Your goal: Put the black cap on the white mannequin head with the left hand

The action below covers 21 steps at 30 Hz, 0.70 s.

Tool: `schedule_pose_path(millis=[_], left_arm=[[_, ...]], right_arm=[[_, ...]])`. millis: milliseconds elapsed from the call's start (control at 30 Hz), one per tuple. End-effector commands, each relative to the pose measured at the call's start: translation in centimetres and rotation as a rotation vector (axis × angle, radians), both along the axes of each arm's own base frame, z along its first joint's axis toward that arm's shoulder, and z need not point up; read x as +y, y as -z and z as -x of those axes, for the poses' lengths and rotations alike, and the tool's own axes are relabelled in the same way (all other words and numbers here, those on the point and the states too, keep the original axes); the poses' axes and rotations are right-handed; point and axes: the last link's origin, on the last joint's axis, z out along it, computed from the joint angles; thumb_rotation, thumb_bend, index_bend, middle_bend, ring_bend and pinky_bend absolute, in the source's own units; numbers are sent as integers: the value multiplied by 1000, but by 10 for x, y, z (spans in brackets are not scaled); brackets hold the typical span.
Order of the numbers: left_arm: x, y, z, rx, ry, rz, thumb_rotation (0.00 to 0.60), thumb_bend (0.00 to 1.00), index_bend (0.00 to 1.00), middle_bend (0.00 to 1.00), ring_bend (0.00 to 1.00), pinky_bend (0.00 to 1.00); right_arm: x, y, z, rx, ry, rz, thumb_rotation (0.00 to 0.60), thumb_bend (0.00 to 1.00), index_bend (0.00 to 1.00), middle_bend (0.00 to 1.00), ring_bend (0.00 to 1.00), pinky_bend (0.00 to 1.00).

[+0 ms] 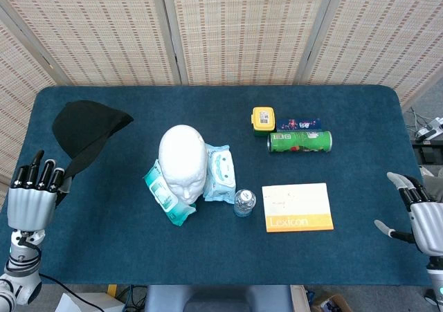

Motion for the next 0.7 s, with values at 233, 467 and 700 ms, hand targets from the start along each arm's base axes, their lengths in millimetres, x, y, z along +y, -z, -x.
schedule_pose_path(millis=[233,467,700], left_arm=[[16,9,-46,37,143,5,600,485,663,541,295,560],[19,25,-81,96,222,29,600,485,663,541,296,562],[11,45,-94,162,270,61,600,485,663,542,296,562]], right_arm=[[1,-1,0,-4,-2,4,600,0,52,186,135,397],[2,-4,1,-13,-5,9,600,0,51,186,135,397],[3,-7,2,-21,-10,16,600,0,51,186,135,397]])
